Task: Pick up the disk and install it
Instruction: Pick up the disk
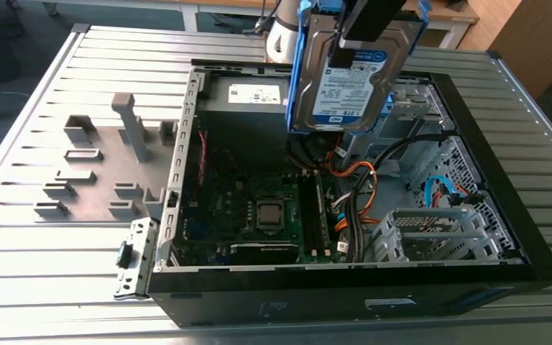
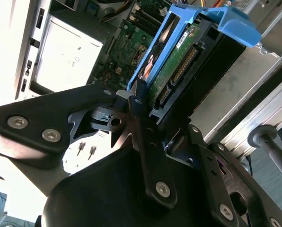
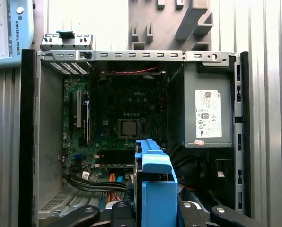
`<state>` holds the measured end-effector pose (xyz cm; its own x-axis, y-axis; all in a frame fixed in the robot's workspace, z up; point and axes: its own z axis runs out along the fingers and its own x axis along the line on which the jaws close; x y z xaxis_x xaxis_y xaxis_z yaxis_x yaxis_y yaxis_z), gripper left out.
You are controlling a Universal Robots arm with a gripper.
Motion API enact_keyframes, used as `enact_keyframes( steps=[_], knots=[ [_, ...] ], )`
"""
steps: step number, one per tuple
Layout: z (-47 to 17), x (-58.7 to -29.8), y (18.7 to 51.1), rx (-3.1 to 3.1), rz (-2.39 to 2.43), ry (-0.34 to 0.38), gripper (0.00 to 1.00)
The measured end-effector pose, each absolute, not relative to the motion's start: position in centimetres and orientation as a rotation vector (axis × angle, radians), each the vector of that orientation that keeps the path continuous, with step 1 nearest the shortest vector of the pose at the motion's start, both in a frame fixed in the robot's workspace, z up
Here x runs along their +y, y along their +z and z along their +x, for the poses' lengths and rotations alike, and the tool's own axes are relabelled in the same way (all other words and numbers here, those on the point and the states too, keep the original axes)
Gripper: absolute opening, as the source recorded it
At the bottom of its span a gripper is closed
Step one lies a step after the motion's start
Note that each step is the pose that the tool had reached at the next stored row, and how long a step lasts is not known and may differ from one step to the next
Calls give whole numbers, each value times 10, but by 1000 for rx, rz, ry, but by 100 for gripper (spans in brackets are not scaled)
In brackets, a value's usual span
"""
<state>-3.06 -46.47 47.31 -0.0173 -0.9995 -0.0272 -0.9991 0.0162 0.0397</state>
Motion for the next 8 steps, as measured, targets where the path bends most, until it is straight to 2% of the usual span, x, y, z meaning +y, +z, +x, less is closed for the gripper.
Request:
enact_keyframes(
  steps=[8],
  knots=[
    [-31,-471,473,-2233,2196,-74,36]
  ],
)
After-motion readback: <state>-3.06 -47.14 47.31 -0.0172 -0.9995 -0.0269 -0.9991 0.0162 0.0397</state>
